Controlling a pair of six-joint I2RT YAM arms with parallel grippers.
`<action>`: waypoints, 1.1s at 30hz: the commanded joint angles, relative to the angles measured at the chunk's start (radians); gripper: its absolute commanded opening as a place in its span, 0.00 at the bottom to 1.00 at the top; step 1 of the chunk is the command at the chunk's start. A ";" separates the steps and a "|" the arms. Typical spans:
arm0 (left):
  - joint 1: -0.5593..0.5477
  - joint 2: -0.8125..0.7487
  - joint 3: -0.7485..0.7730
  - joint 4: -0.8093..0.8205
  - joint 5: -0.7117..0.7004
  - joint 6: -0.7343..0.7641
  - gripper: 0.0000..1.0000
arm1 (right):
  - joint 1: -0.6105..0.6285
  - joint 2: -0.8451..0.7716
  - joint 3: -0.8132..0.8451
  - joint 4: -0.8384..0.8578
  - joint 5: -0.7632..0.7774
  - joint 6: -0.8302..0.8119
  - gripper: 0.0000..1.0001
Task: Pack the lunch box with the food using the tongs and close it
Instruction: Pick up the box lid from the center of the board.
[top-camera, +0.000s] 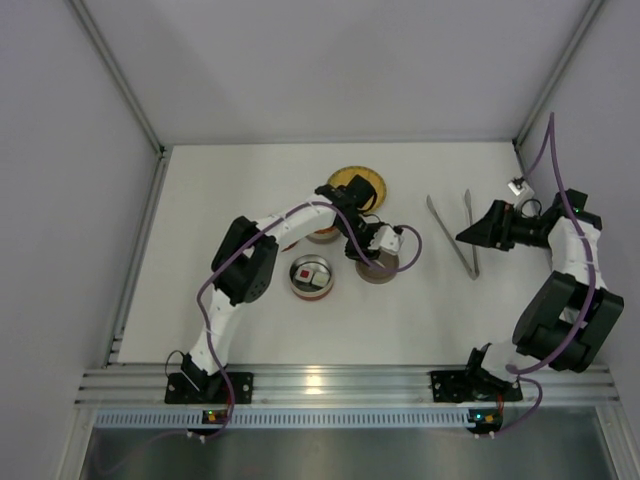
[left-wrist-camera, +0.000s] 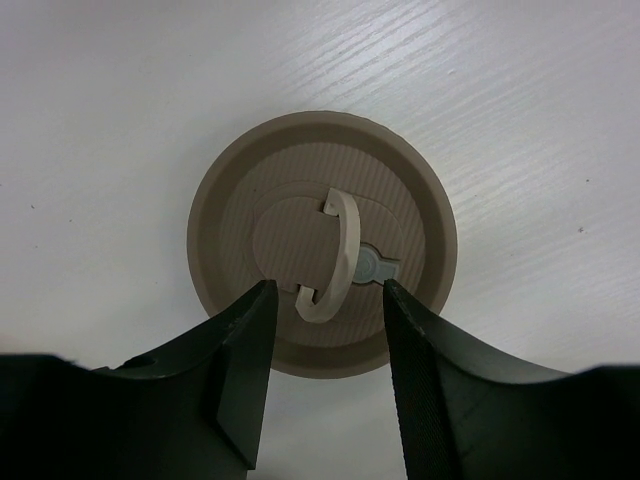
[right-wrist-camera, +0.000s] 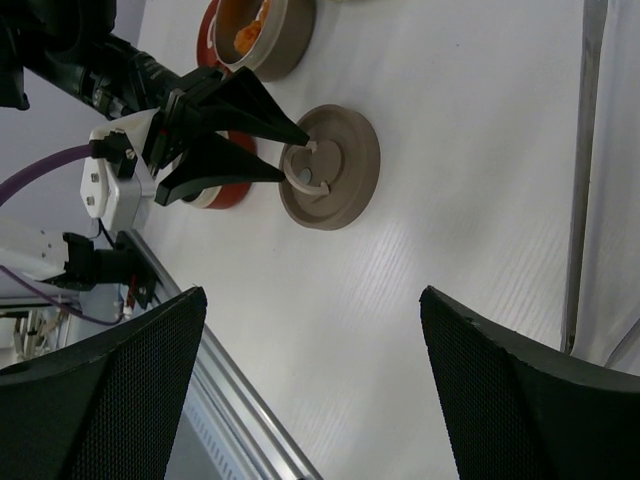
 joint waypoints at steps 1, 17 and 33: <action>-0.013 0.012 0.035 0.037 0.044 0.009 0.52 | -0.014 0.011 -0.009 -0.008 -0.038 -0.040 0.87; -0.033 0.064 0.077 0.053 0.011 -0.020 0.35 | -0.014 0.000 -0.033 0.016 -0.033 -0.043 0.86; -0.053 -0.184 0.084 0.103 -0.266 -0.603 0.00 | -0.016 -0.102 -0.096 0.182 0.104 0.034 0.84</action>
